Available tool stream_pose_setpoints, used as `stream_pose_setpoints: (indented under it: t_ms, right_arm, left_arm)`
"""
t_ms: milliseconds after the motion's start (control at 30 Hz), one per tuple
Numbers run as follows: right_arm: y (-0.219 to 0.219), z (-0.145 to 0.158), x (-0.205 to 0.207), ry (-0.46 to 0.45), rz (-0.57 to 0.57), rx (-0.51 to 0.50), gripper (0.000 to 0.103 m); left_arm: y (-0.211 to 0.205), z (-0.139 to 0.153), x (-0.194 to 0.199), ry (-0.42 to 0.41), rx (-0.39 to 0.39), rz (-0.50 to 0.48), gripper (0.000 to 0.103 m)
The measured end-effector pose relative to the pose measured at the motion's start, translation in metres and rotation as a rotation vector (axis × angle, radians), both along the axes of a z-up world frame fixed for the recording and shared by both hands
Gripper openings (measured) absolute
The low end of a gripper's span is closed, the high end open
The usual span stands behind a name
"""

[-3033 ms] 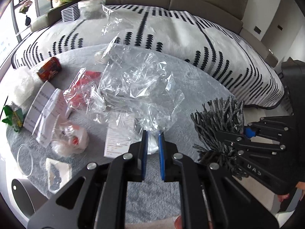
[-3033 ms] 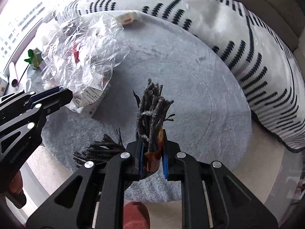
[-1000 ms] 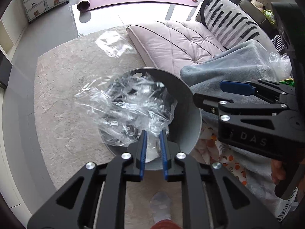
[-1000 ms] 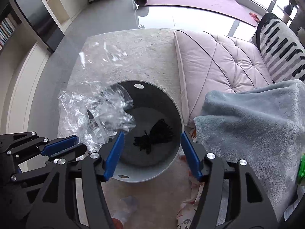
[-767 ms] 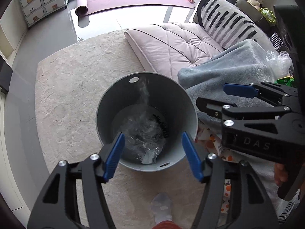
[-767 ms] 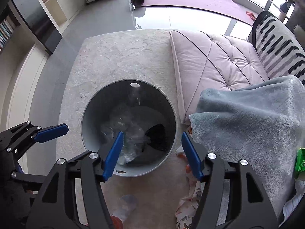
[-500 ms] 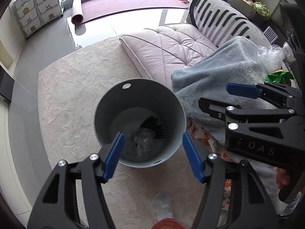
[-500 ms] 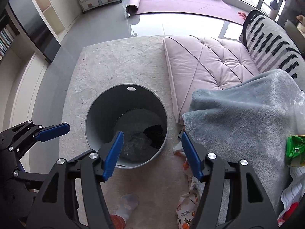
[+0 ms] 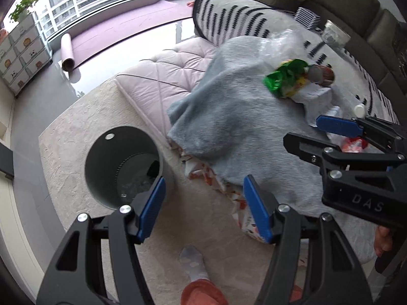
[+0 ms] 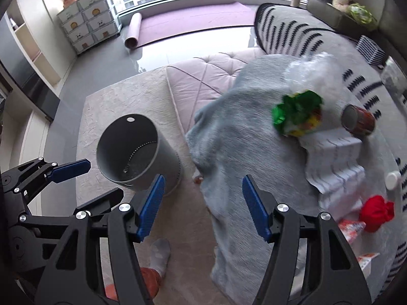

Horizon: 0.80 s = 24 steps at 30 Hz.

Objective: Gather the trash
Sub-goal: 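Move both tools back to the table toward the foam tray and white box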

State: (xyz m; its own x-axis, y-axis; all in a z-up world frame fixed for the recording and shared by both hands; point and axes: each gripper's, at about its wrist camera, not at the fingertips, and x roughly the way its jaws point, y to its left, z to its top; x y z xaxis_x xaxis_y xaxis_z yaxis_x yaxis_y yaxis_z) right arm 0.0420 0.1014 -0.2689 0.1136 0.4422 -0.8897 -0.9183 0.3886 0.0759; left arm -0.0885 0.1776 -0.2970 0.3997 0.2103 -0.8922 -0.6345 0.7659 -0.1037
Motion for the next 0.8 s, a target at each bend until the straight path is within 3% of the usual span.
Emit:
stream_pose_setpoints:
  t_ms: [200, 467, 633, 800]
  right_arm:
    - [-0.129, 0.022, 0.072, -0.03, -0.197, -0.019, 0.061]
    - [-0.276, 0.019, 0.132, -0.05, -0.397, -0.079, 0.061]
    - [-0.318, 0.012, 0.143, -0.019, -0.48, -0.08, 0.061]
    - [-0.321, -0.006, 0.142, 0.022, -0.543, -0.074, 0.061]
  left_arm:
    - [-0.108, 0.014, 0.078, -0.046, -0.033, -0.184, 0.064]
    - [-0.227, 0.018, 0.151, -0.063, -0.03, -0.353, 0.064]
    - [-0.247, 0.014, 0.167, -0.043, -0.005, -0.395, 0.064]
    - [-0.242, 0.005, 0.171, -0.022, 0.021, -0.467, 0.064]
